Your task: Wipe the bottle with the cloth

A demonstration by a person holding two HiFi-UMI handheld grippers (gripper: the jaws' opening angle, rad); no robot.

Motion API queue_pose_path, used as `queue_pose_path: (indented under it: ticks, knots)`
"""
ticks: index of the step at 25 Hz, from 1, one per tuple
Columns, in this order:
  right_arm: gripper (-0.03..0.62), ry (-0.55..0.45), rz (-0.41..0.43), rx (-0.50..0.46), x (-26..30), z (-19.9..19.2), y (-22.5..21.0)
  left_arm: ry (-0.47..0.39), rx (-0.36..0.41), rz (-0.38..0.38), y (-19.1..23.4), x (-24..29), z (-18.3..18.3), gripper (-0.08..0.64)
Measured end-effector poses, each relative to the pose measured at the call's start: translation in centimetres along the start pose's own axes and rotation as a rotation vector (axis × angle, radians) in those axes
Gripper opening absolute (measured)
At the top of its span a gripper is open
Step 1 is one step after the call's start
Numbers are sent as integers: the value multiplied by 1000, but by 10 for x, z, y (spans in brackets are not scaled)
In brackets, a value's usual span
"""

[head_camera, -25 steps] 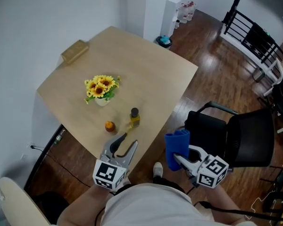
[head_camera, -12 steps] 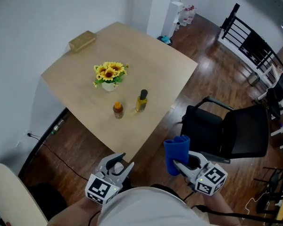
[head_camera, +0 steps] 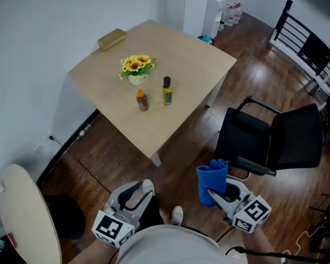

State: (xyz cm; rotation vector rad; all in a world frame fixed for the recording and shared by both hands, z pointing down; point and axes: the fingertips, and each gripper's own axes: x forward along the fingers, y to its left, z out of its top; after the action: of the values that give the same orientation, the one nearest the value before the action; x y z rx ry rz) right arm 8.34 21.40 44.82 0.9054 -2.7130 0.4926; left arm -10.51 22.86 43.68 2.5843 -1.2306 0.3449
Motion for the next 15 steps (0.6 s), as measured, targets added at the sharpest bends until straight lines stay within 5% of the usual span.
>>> queue_pose_path:
  ticks: [8,15]
  knots:
    - [144,-61,-72,37,-42,-15,42,0,26,-106,-42,-26,6,163]
    - [144,-85,-114,58,-33,-15,105,-58,46,-122,-21,-84,12,163]
